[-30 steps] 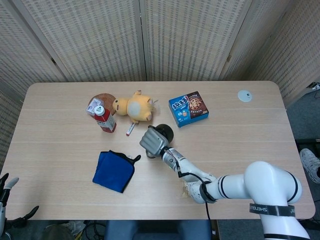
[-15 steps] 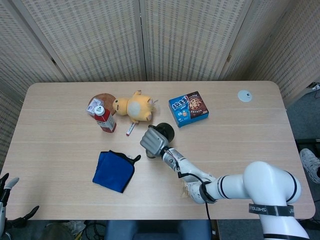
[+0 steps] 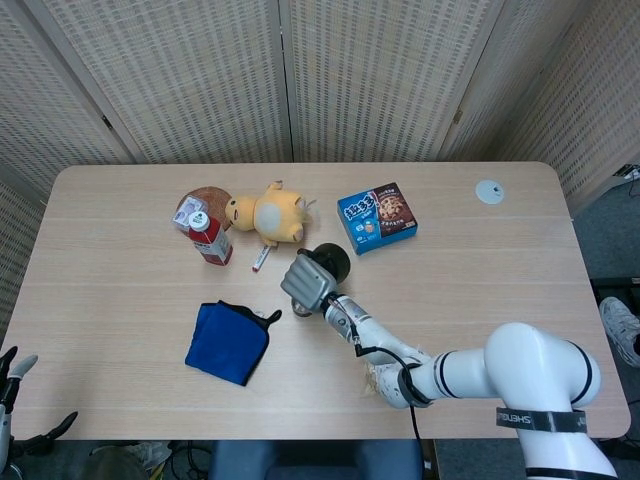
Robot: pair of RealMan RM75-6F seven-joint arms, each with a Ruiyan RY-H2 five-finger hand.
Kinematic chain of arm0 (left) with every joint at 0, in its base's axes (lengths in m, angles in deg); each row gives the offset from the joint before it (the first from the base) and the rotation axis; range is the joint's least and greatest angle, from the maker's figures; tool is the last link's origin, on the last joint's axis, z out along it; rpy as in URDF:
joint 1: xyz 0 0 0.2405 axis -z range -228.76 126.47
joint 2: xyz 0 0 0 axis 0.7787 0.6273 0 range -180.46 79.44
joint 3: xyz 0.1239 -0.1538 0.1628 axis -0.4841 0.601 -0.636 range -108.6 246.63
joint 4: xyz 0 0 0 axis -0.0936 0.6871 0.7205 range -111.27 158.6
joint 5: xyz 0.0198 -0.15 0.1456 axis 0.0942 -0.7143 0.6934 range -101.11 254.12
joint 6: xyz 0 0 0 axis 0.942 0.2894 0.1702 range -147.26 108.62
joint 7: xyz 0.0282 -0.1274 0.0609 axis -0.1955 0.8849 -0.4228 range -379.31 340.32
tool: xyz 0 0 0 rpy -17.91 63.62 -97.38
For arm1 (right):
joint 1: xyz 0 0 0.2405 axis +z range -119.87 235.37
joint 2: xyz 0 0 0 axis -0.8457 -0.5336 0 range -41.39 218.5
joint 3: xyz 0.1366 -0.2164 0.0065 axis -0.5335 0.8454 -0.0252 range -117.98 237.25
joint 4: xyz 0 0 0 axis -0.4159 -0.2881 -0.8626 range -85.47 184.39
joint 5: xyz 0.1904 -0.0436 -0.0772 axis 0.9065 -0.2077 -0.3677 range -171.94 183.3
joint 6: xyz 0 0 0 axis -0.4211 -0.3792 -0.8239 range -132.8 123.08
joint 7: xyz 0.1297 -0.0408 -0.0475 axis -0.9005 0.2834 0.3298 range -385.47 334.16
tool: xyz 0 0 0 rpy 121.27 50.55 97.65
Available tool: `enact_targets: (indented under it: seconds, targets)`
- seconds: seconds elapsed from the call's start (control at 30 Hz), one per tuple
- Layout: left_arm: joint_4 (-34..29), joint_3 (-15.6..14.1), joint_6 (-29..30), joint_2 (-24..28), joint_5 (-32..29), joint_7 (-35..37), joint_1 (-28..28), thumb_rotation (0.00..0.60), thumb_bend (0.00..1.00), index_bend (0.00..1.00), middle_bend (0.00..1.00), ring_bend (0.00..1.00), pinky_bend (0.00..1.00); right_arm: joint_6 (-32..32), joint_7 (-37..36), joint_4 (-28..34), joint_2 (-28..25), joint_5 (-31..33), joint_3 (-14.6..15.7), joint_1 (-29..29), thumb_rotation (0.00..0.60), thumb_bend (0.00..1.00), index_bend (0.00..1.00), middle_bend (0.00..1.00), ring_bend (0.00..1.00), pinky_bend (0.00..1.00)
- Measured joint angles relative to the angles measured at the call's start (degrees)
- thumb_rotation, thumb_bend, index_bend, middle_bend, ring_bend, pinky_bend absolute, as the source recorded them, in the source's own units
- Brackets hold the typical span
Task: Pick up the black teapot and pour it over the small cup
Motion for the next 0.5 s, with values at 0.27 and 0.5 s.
enact_targets:
  seconds: [0.27, 0.5]
  targets:
    - [-0.08, 0.04, 0.04, 0.09, 0.03, 0.02, -0.01, 0.364, 0.0, 0.14, 0.0, 0.0, 0.0, -0.24, 0.16, 0.17, 0.15, -0.09, -0.15, -0.09, 0.536, 0.54, 0.94, 0.95, 0.92, 0.4]
    - [-0.23, 0.06, -0.01, 0.17, 0.16, -0.08, 0.1, 0.365, 0.0, 0.14, 0.0, 0.0, 0.0, -0.07, -0.94, 0.55, -0.13, 0.22, -0.56, -0.48, 0.539, 0.54, 0.94, 0.95, 0.92, 0.41]
